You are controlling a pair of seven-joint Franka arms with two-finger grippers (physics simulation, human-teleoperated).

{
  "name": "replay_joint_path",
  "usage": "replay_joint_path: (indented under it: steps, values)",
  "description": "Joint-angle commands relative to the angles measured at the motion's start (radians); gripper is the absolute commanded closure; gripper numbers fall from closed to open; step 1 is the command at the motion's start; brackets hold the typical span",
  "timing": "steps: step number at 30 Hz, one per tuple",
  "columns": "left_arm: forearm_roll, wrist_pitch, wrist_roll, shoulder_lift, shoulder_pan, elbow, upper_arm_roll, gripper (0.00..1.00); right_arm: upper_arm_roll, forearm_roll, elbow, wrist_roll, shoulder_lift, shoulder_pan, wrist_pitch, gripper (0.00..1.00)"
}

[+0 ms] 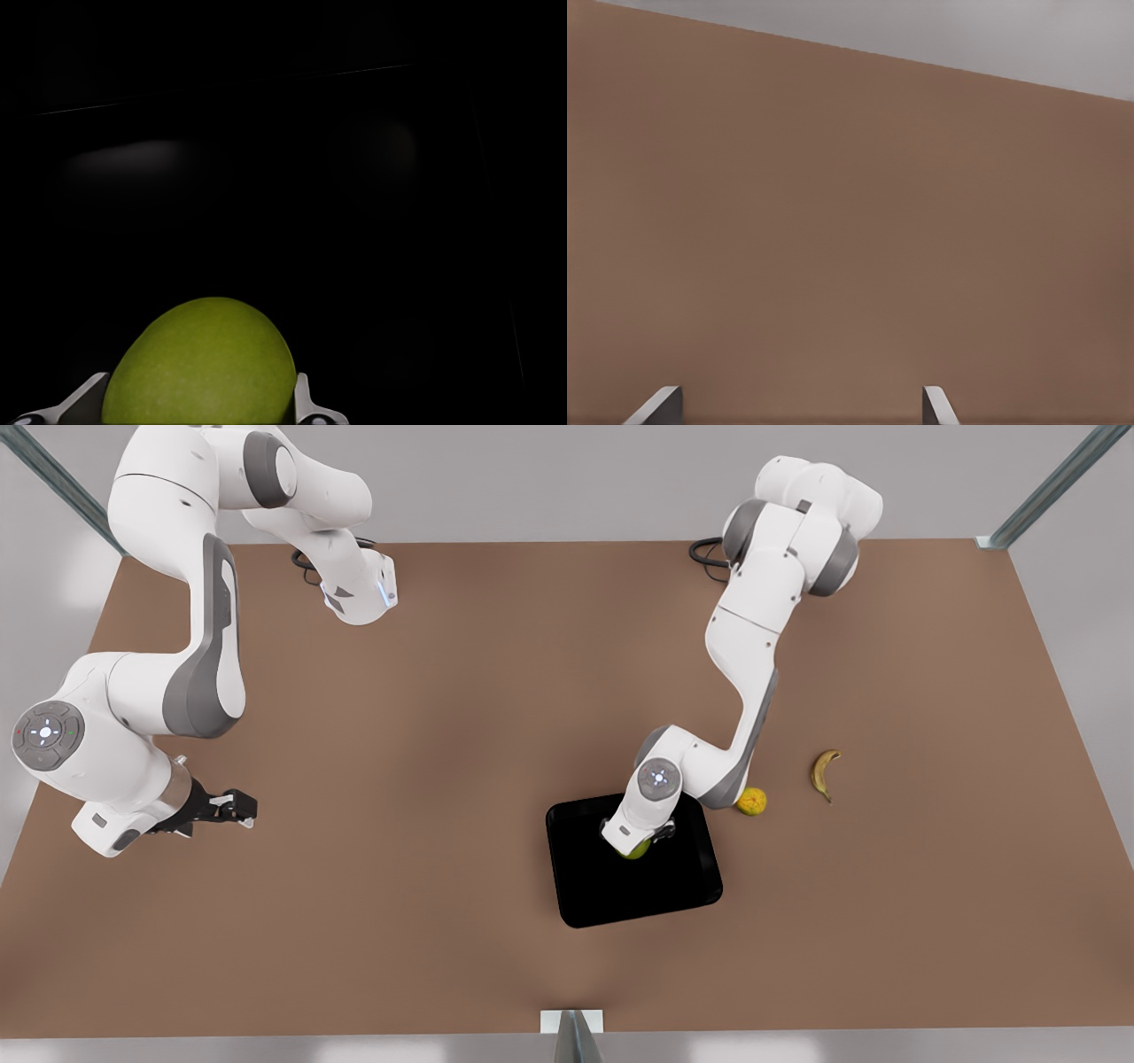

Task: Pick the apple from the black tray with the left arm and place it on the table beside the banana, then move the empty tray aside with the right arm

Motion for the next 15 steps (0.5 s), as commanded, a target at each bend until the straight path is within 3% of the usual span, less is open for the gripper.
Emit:
replay_joint_path:
  steps: [1, 4, 5, 6, 9, 12, 15]
  values:
    - [0.002, 0.039, -0.044, 0.007, 0.001, 0.001, 0.001, 0.00, 0.000, 0.001, 0.001, -0.003, -0.001, 0.000, 0.000, 0.00]
    - [0.000, 0.058, -0.045, 0.014, 0.001, 0.001, 0.001, 0.00, 0.000, 0.001, 0.001, -0.003, -0.001, 0.000, 0.000, 0.00]
    - [-0.004, 0.059, -0.050, 0.014, 0.001, 0.001, 0.001, 0.08, 0.000, 0.001, 0.001, -0.003, -0.001, 0.000, 0.000, 0.00]
    - [-0.007, 0.059, -0.051, 0.014, 0.003, 0.001, 0.001, 0.22, 0.000, 0.001, 0.001, -0.003, -0.001, 0.000, 0.000, 0.00]
    - [0.003, 0.058, -0.047, 0.004, 0.003, 0.001, 0.001, 0.21, 0.000, 0.001, 0.001, -0.003, -0.001, 0.000, 0.001, 0.00]
    - [-0.006, -0.239, 0.071, -0.153, 0.042, -0.005, 0.007, 0.21, 0.001, 0.001, 0.001, -0.001, -0.001, 0.003, -0.002, 0.00]
    - [-0.009, -0.456, 0.329, -0.278, 0.167, -0.014, 0.007, 0.21, 0.089, -0.002, 0.099, 0.207, -0.001, 0.057, -0.121, 0.00]
